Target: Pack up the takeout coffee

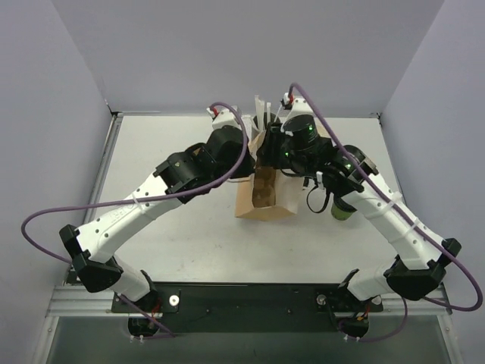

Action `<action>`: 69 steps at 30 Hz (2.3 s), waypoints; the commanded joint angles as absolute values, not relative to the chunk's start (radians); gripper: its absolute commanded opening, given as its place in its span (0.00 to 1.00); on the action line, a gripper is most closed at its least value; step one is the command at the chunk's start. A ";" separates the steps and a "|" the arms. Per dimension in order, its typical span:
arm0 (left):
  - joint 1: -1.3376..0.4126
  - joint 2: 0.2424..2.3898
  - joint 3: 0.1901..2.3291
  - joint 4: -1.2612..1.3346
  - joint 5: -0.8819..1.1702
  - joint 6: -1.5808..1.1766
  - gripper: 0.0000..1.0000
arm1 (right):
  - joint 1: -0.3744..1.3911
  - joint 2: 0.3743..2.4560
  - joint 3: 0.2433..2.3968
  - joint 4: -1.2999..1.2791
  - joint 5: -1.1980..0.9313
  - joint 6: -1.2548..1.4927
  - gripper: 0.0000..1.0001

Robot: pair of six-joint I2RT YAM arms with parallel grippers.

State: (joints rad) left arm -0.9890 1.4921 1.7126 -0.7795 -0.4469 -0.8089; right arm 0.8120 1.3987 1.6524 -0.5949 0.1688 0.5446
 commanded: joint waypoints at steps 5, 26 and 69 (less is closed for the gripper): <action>-0.802 1.577 2.003 -1.023 -0.203 -0.999 0.00 | 0.770 1.313 1.838 -0.627 0.216 0.514 0.34; -0.692 1.546 1.871 -0.982 -0.095 -1.026 0.00 | 0.675 1.281 1.621 -0.591 0.179 0.531 0.34; -0.818 1.519 1.839 -0.993 -0.238 -0.905 0.00 | 0.759 1.433 1.767 -0.959 0.193 0.506 0.52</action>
State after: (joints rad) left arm -0.7975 1.5410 1.8000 -1.0004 -0.1905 -0.9066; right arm 0.7464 1.4326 1.7878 -0.9119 0.1699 0.4969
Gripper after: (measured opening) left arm 0.025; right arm 0.519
